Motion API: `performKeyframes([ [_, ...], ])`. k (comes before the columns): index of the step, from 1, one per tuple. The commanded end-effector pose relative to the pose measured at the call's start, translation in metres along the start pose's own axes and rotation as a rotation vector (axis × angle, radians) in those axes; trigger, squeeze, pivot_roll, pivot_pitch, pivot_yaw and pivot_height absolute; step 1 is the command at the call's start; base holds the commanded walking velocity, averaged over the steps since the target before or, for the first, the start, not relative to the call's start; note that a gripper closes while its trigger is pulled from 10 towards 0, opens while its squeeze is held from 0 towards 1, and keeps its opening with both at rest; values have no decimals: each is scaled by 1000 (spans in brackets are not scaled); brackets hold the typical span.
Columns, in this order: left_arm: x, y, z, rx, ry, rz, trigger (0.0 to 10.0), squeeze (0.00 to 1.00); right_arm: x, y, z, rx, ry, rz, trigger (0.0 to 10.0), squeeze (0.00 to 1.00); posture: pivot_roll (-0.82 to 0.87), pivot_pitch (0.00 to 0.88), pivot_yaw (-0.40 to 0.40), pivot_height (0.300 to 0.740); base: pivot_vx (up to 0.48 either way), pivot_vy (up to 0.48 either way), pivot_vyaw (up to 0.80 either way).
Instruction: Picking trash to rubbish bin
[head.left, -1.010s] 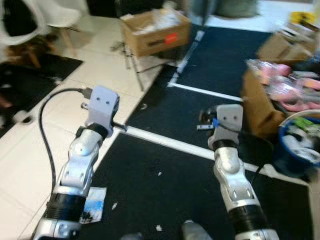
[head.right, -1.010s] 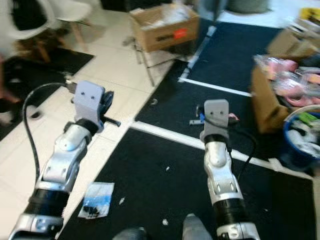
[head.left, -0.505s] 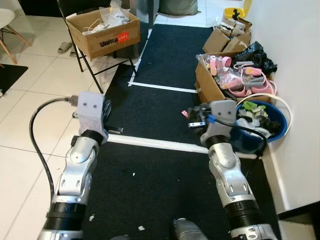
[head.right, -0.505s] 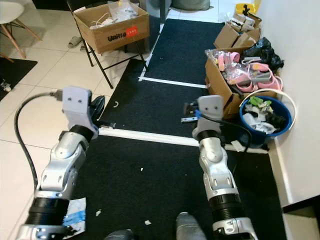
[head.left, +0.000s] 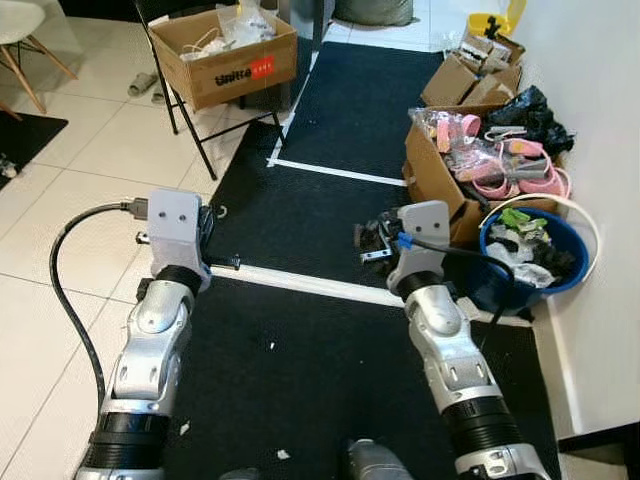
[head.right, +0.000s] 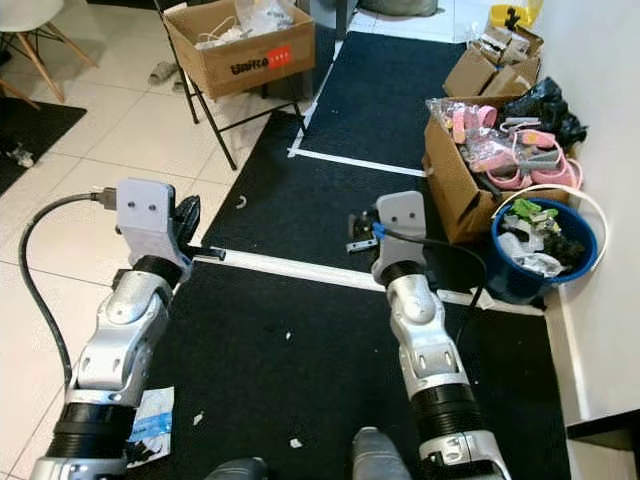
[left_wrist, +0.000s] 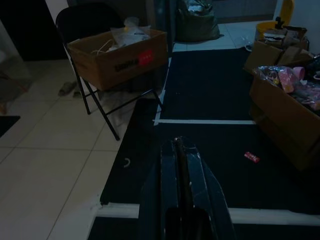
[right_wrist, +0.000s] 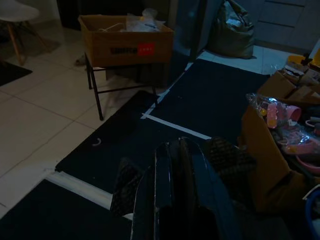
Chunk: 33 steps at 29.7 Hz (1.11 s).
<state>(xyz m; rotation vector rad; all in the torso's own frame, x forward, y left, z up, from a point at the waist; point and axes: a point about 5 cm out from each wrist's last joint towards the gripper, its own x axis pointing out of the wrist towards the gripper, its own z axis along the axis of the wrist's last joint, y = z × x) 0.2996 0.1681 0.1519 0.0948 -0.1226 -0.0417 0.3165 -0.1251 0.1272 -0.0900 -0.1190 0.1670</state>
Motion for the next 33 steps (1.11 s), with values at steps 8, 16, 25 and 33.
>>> performKeyframes([
  [8, -4, -3, -4, 28, 17, -16, 10000, 0, -5, -3, -8, 5, 34, -10, 10000, 0, 54, 101, 21, 740, 308, 0, 0],
  [16, -2, -5, -3, 28, 14, -29, 10000, 0, -7, -3, -9, 3, 40, -25, 10000, 0, 54, 95, 17, 740, 304, 0, 0],
  [25, -2, -6, -1, 21, 8, -24, 10000, 0, -7, -9, -17, 4, 76, -68, 10000, 0, 62, 75, 25, 740, 291, 0, -141],
  [33, -1, -9, 0, 29, 4, -41, 10000, 0, -10, -13, -24, -2, 107, -98, 10000, 0, 77, 67, 22, 740, 286, 0, -792],
])
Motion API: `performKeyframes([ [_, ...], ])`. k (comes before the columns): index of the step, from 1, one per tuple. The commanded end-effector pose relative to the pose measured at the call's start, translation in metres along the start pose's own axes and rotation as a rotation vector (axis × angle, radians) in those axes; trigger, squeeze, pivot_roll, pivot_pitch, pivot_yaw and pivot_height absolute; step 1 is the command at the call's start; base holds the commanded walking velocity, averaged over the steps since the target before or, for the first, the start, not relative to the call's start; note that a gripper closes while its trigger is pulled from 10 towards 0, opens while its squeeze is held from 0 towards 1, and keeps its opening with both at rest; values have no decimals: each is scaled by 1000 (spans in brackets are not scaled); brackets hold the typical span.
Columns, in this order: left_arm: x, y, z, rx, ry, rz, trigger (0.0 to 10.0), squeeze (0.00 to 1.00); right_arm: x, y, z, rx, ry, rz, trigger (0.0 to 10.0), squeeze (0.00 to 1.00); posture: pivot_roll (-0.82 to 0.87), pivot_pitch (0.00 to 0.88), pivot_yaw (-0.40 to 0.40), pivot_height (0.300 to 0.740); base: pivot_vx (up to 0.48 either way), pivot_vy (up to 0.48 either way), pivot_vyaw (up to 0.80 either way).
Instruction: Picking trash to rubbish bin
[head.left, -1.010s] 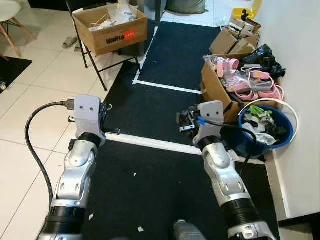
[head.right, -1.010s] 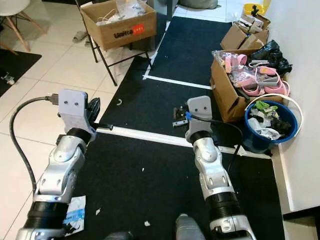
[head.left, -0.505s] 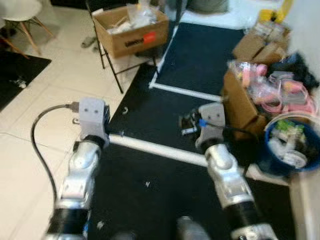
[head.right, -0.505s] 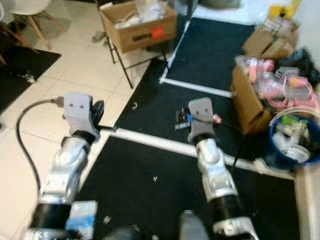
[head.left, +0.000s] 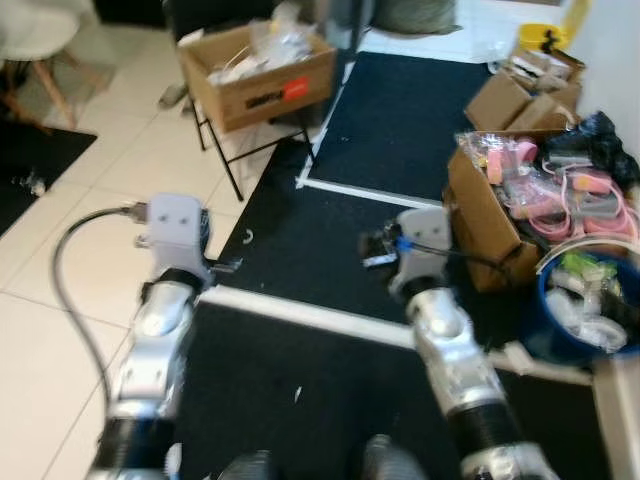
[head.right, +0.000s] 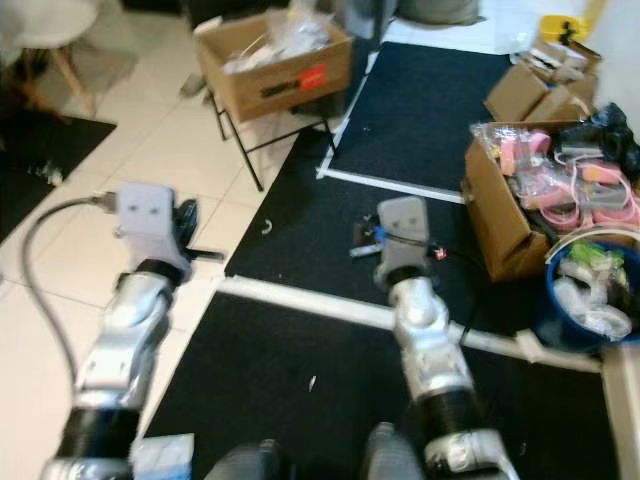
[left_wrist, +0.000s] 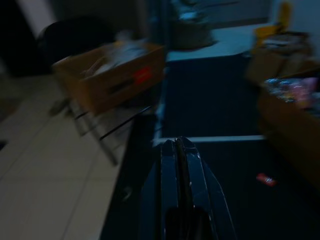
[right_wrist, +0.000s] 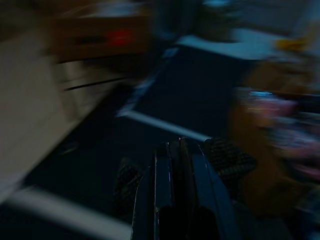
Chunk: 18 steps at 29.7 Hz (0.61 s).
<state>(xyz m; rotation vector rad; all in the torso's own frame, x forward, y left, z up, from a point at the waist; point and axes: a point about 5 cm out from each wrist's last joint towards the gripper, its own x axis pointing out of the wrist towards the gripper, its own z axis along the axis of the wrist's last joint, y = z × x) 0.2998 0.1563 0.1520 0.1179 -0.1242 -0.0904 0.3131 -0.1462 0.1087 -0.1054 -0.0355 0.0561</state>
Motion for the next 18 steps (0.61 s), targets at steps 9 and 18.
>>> performKeyframes([
  [9, -2, 9, -1, 28, 12, 14, 10000, 0, 1, 9, -5, 5, 26, 19, 10000, 0, 77, 72, 24, 740, 285, 0, -501],
  [18, 2, 16, 3, 34, 4, 20, 10000, 0, 1, 12, -6, -4, 26, 42, 10000, 0, 74, 69, 25, 740, 283, 0, 0],
])
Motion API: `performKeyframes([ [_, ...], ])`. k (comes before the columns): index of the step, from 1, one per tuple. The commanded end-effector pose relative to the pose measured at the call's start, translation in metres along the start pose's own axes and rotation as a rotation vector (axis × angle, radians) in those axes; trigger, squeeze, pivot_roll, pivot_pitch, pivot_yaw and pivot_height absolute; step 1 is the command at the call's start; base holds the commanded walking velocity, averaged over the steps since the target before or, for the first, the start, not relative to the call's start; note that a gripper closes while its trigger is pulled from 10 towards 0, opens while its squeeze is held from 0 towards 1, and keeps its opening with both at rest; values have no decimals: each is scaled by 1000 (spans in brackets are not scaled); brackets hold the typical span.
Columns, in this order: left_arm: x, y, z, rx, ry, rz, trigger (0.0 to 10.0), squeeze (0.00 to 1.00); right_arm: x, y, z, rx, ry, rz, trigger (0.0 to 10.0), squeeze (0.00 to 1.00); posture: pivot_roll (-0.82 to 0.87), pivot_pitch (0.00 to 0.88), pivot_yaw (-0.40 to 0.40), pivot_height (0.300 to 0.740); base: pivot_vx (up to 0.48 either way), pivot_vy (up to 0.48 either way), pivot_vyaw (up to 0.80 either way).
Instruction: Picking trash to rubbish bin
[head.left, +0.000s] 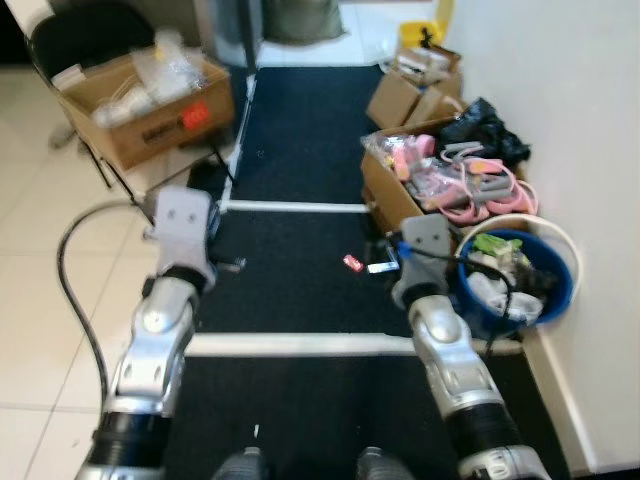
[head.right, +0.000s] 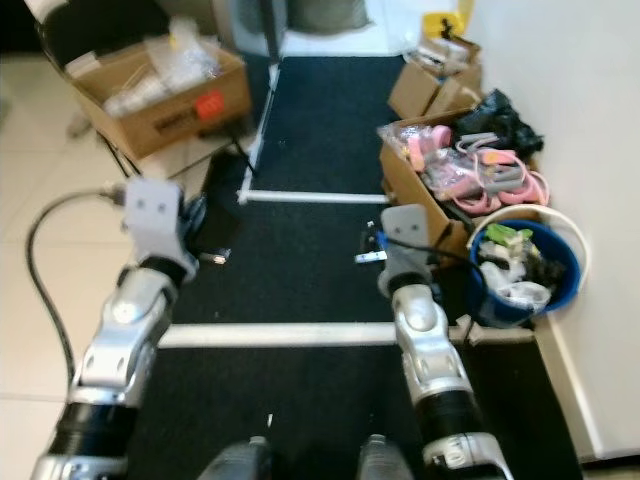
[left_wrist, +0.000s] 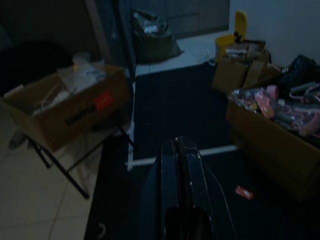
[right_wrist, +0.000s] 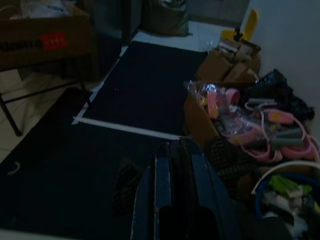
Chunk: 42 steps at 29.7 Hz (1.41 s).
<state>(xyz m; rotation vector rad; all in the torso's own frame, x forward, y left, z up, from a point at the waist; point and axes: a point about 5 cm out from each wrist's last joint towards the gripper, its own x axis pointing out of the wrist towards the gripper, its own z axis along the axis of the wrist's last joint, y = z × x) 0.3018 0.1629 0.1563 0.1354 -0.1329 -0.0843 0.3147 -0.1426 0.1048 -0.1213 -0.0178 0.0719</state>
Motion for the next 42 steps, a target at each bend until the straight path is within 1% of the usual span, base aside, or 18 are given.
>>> performKeyframes([
  [1, 5, 16, 4, 27, -1, 17, 10000, 0, 0, 8, -2, 12, 7, 27, 10000, 0, 78, 70, 23, 740, 281, 0, 0],
  [2, 10, 24, 9, 43, -16, 19, 10000, 0, 1, 9, -2, 14, 7, 28, 10000, 0, 80, 68, 23, 740, 285, 0, 0],
  [5, 13, 29, 13, 53, -25, 21, 10000, 0, 1, 9, -2, 15, 7, 29, 10000, 0, 80, 68, 23, 740, 282, 0, 0],
  [7, 28, 56, 28, 102, -61, 48, 10000, 0, 2, 10, -2, 14, 7, 29, 10000, 0, 85, 65, 27, 740, 283, 0, 0],
  [8, 28, 56, 28, 102, -61, 48, 10000, 0, 2, 10, -2, 14, 7, 29, 10000, 0, 85, 65, 27, 740, 285, 0, 0],
  [9, 35, 70, 38, 123, -81, 65, 10000, 0, 2, 9, -2, 14, 7, 28, 10000, 0, 86, 63, 29, 740, 285, 0, 0],
  [10, 35, 70, 38, 123, -81, 65, 10000, 0, 2, 9, -2, 14, 7, 28, 10000, 0, 86, 63, 29, 740, 285, 0, 0],
  [12, 48, 90, 56, 145, -113, 91, 10000, 0, 3, 9, -1, 15, 6, 24, 10000, 0, 86, 62, 31, 740, 283, 0, 0],
  [17, 53, 96, 65, 154, -130, 96, 10000, 0, 3, 8, -1, 16, 5, 21, 10000, 0, 87, 62, 30, 740, 283, 0, 0],
  [22, 74, 109, 98, 170, -196, 91, 10000, 0, 3, 8, -1, 18, 4, 12, 10000, 0, 84, 61, 38, 740, 283, 0, 0],
  [28, 80, 110, 103, 171, -209, 77, 10000, 0, 2, 6, -1, 18, 3, 4, 10000, 0, 81, 62, 41, 740, 284, 0, 0],
  [33, 78, 101, 88, 142, -191, 51, 10000, 0, 1, 5, -2, 17, 5, 2, 10000, 0, 81, 64, 40, 740, 284, 0, 0],
  [34, 74, 93, 74, 118, -165, 33, 10000, 0, 0, 6, -2, 16, 6, 3, 10000, 0, 81, 67, 40, 740, 285, 0, 0],
  [36, 58, 77, 42, 41, -99, 22, 10000, 0, 0, 8, -2, 20, 8, 10, 10000, 0, 75, 73, 37, 740, 279, 0, 0],
  [37, 58, 77, 42, 41, -99, 22, 10000, 0, 0, 8, -2, 20, 8, 10, 10000, 0, 75, 73, 37, 740, 277, 0, 0],
  [40, 29, 61, 6, -31, -7, 47, 10000, 0, 0, 9, -1, 22, 9, 19, 10000, 0, 71, 80, 27, 740, 279, 0, 0],
  [41, 29, 61, 6, -31, -7, 47, 10000, 0, 0, 9, -1, 22, 9, 19, 10000, 0, 71, 80, 27, 740, 277, 0, 0],
  [42, 18, 54, -4, -33, 26, 44, 10000, 0, 0, 10, -1, 23, 10, 25, 10000, 0, 70, 82, 23, 740, 277, 0, 0],
])
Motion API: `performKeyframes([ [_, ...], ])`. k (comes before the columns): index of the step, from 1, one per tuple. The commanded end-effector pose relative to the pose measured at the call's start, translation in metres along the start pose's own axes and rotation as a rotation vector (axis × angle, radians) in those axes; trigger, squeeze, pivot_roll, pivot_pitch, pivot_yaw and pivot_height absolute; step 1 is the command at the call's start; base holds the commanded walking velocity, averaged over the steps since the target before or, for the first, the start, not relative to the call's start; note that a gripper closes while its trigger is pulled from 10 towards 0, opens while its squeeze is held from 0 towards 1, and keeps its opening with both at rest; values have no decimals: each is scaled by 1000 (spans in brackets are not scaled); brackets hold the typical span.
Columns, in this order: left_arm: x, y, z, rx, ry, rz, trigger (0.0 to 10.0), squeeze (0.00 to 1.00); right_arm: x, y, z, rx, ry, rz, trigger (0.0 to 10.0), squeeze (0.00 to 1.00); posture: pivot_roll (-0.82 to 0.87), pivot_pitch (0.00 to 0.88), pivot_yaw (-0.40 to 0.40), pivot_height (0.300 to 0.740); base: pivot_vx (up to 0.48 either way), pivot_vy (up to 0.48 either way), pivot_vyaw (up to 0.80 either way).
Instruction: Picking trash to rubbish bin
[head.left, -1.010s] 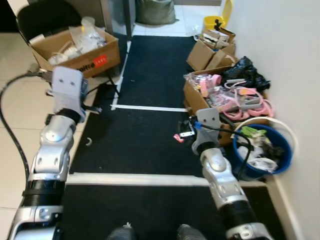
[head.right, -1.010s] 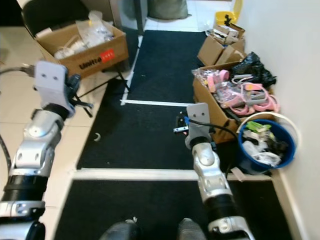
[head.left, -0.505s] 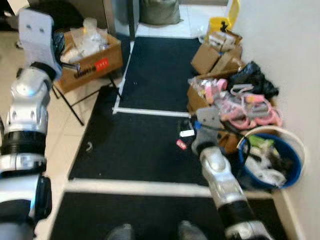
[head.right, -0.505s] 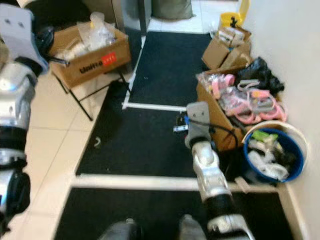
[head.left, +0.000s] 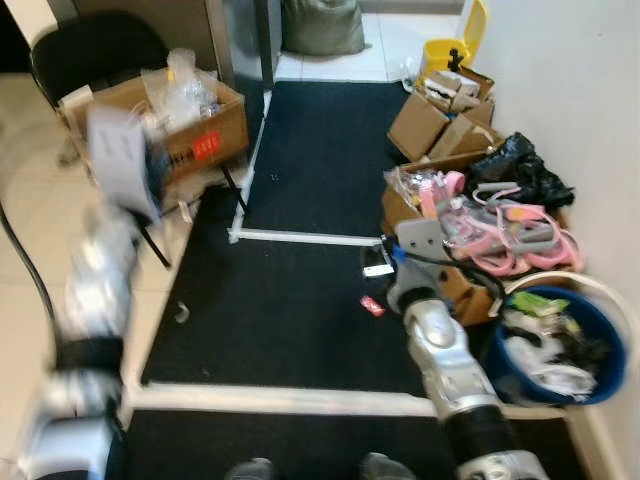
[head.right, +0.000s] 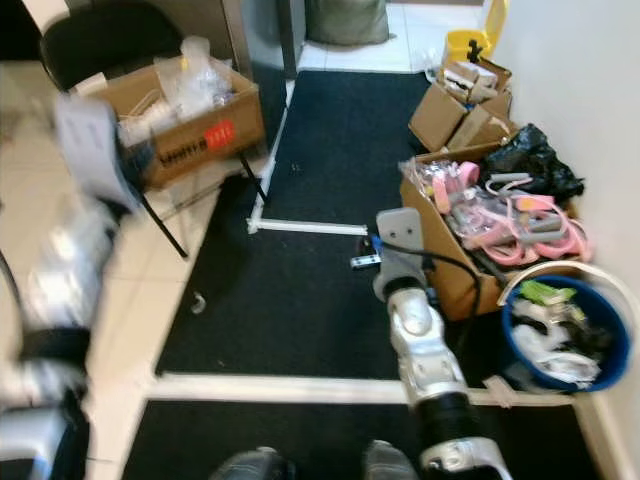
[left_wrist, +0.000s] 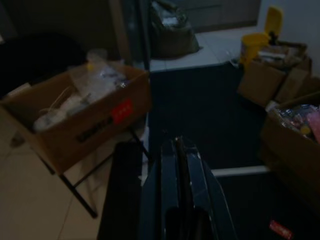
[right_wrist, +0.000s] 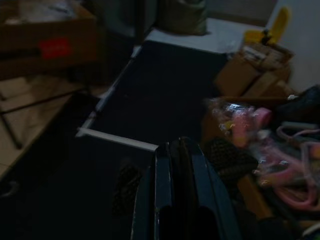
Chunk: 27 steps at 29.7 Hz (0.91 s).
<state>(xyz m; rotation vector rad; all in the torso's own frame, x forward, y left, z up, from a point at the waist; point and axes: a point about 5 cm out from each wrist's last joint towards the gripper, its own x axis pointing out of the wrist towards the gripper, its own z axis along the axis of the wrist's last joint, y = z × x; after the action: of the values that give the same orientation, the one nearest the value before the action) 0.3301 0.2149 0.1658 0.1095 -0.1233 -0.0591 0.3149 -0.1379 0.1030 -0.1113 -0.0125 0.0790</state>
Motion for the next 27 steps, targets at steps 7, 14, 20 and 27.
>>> performKeyframes([
  [7, -42, -21, -36, -19, 127, 13, 10000, 0, 0, 11, 4, 14, 0, 51, 10000, 0, 55, 92, 6, 740, 256, 0, 0],
  [14, -51, -35, -36, -28, 139, 14, 10000, 0, 0, 13, 4, 19, 0, 69, 10000, 0, 56, 97, -3, 740, 240, 0, 0],
  [20, -49, -40, -29, -29, 136, 18, 10000, 0, 2, 14, 6, 32, 1, 67, 10000, 0, 58, 96, 0, 740, 241, 0, 0],
  [27, -46, -43, -27, -33, 133, 12, 10000, 0, 2, 14, 5, 33, 0, 55, 10000, 0, 56, 99, 9, 740, 243, 0, 0],
])
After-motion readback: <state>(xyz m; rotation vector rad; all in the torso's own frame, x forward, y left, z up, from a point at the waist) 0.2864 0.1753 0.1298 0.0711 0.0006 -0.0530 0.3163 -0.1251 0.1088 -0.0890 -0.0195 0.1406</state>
